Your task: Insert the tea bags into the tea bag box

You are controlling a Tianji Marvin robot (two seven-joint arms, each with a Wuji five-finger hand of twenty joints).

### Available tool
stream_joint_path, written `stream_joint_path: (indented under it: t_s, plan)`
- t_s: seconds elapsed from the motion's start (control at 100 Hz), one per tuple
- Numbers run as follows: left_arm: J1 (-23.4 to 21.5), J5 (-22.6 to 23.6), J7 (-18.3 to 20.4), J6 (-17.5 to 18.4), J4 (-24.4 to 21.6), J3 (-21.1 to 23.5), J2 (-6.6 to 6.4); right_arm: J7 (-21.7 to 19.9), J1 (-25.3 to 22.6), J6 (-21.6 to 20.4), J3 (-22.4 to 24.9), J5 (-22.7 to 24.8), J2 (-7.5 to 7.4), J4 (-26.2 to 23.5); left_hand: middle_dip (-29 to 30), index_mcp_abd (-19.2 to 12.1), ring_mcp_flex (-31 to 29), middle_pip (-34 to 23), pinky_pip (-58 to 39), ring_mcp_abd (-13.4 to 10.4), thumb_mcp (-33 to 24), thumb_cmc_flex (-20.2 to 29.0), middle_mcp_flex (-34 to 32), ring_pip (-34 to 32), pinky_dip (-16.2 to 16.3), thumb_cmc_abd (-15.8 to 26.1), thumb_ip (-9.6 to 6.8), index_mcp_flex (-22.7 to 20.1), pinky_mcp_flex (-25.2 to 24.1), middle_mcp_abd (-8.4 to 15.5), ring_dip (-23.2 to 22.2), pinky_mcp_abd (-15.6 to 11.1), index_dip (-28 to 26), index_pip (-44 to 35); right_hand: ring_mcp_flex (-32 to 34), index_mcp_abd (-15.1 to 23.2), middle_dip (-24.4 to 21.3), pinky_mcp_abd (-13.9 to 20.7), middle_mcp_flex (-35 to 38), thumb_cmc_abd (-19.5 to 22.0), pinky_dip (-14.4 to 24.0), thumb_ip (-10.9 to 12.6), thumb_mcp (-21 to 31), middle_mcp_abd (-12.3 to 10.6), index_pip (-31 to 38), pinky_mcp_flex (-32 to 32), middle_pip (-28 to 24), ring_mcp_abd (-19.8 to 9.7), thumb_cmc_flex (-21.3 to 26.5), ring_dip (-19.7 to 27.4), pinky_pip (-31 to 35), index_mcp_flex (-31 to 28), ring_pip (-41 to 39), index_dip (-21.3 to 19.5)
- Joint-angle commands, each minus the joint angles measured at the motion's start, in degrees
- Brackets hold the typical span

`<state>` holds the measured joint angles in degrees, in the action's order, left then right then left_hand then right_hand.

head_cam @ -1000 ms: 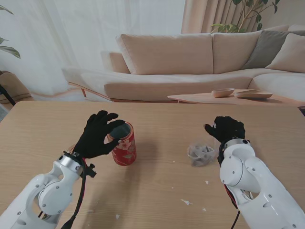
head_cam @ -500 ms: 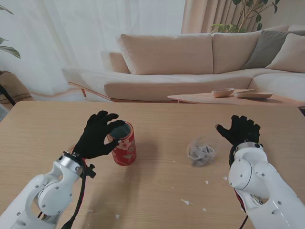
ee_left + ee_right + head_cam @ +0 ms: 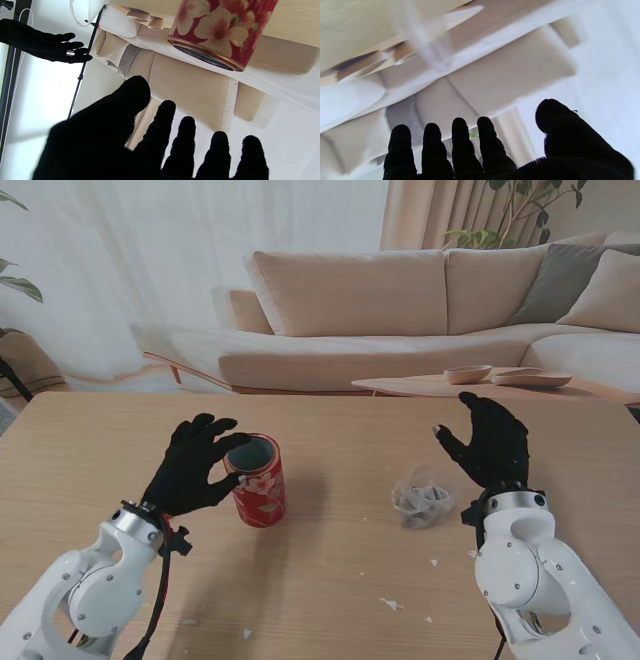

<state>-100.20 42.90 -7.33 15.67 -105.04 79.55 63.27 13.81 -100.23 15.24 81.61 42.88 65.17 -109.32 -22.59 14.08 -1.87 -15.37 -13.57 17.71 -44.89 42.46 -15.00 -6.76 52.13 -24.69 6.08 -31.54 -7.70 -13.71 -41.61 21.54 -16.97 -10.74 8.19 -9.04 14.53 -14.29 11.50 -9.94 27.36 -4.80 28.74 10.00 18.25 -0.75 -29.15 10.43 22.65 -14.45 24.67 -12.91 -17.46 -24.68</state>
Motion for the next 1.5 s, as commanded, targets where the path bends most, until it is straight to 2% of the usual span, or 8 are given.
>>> stream_joint_path:
  t_s: [0.0, 0.21, 0.52, 0.74, 0.85, 0.99, 1.23, 1.49]
  plan:
    - [-0.7, 0.3, 0.3, -0.3, -0.5, 0.9, 0.05, -1.2, -0.8, -1.6, -1.8, 0.0, 0.48, -1.5, 2.0, -1.0, -0.6, 2.3, 2.3, 0.2, 0.7, -1.2, -0.8, 1.3, -0.9, 1.6, -1.95, 1.7, -0.5, -1.0, 1.4, 1.4, 1.0, 0.9, -2.1, 2.6, -0.6, 2.3, -1.5, 1.9, 1.6, 2.8, 0.5, -2.9, -0.7, 1.4, 2.1, -2.7, 1.2, 1.4, -3.0, 0.4, 2.3, -0.9]
    - [-1.6, 0.5, 1.2, -1.4, -0.2, 4.4, -0.02, -3.2, -0.6, -9.2, -5.9, -1.7, -0.13, -1.0, 4.6, -1.5, -0.5, 4.3, 2.7, 0.1, 1.8, -2.0, -1.0, 1.9, -1.9, 1.7, -1.81, 3.1, -0.6, -1.3, 4.2, 2.5, 1.4, 1.4, -2.2, 4.9, -1.0, 5.0, -1.5, 1.8, 0.9, 3.0, 1.5, -4.1, -3.0, 2.2, 3.5, -4.7, 2.2, 4.0, -7.0, 0.7, 6.1, -0.4]
    - [0.1, 4.7, 1.1, -5.5, 3.8, 6.9, -0.43, -4.3, 1.7, -12.9, -12.5, -5.4, -0.25, 4.1, 3.8, -1.8, 0.2, 3.4, 3.1, -0.5, 2.6, -2.2, 0.2, 1.7, -2.7, 2.1, -1.81, 4.2, -0.4, -0.3, 4.7, 1.7, 1.4, 1.1, -2.1, 5.7, -0.3, 4.4, -1.3, 2.1, 1.3, 3.0, 0.7, -4.2, -2.2, 2.1, 2.2, -5.1, 2.4, 3.9, -7.3, 0.7, 6.1, -1.1]
    - [3.3, 7.2, 2.4, -11.2, 8.9, 4.8, -0.94, -3.3, 2.7, -14.8, -15.0, -8.8, 0.26, 7.0, 3.5, -2.1, 0.9, 3.2, 3.3, -0.9, 4.5, -2.4, 0.9, 1.6, -3.5, 3.6, -1.87, 5.0, -0.2, 0.0, 4.8, 1.2, 1.3, 0.9, -2.1, 5.2, -0.2, 4.3, -1.4, 2.3, 1.7, 3.1, 0.4, -4.1, -2.1, 2.1, 2.0, -5.1, 2.7, 3.8, -7.1, 1.1, 6.1, -1.5]
    - [4.9, 8.0, 5.1, -14.7, 10.7, 3.5, -1.34, -2.4, 2.7, -15.2, -15.3, -10.1, 0.56, 7.4, 2.9, -2.9, 0.6, 2.9, 2.4, -1.1, 7.8, -2.0, 1.9, 1.4, -2.9, 5.5, -2.35, 6.7, -0.4, 1.0, 4.6, 1.4, 1.1, 0.7, -2.1, 4.9, -0.1, 4.3, -1.4, 2.3, 1.9, 3.1, 0.4, -4.0, -2.0, 2.2, 1.8, -5.2, 2.9, 3.8, -7.1, 1.0, 6.2, -1.7]
    - [7.0, 6.7, 7.0, -19.2, 13.5, 1.6, -1.42, -1.6, 2.2, -15.8, -15.2, -10.6, 0.75, 7.4, 2.5, -3.6, -0.6, 2.6, 1.0, -0.7, 9.7, -1.9, 1.9, 1.1, -1.0, 6.5, -2.77, 7.2, -0.7, 1.3, 4.4, 2.7, 0.8, 0.3, -2.1, 4.8, -0.1, 4.3, -1.4, 2.2, 2.1, 3.2, 0.7, -3.9, -1.9, 2.1, 1.7, -5.2, 3.0, 3.7, -7.0, 0.9, 6.2, -1.8]
    - [10.5, 5.6, 8.0, -25.9, 19.0, -2.2, -1.42, -0.5, 1.7, -16.6, -15.2, -10.8, 0.96, 7.2, 1.9, -3.4, 0.2, 2.2, 0.3, -1.1, 10.3, -0.9, 2.3, 1.1, 0.5, 7.2, -3.05, 7.4, -0.9, 1.4, 4.0, 0.8, 0.5, -0.3, -2.1, 3.9, -1.4, 4.1, -1.4, 2.3, 2.9, 3.1, 1.3, -4.1, -1.8, 1.9, 4.6, -5.0, 2.9, 3.4, -7.0, 1.3, 5.8, -2.1]
    - [12.7, 4.0, 9.2, -29.7, 22.2, -4.2, -1.41, 0.0, 1.3, -16.8, -15.2, -10.9, 1.05, 7.2, 1.4, -3.8, 0.2, 1.8, 0.2, -1.5, 10.4, -0.2, 2.9, 1.0, 1.3, 7.2, -3.27, 8.0, -0.7, 1.9, 3.5, 0.4, 0.1, -0.7, -2.0, 3.5, -1.4, 4.0, -1.4, 2.3, 3.1, 3.1, 1.6, -4.1, -1.7, 1.8, 4.9, -5.0, 2.9, 3.4, -7.0, 1.5, 5.8, -2.2]
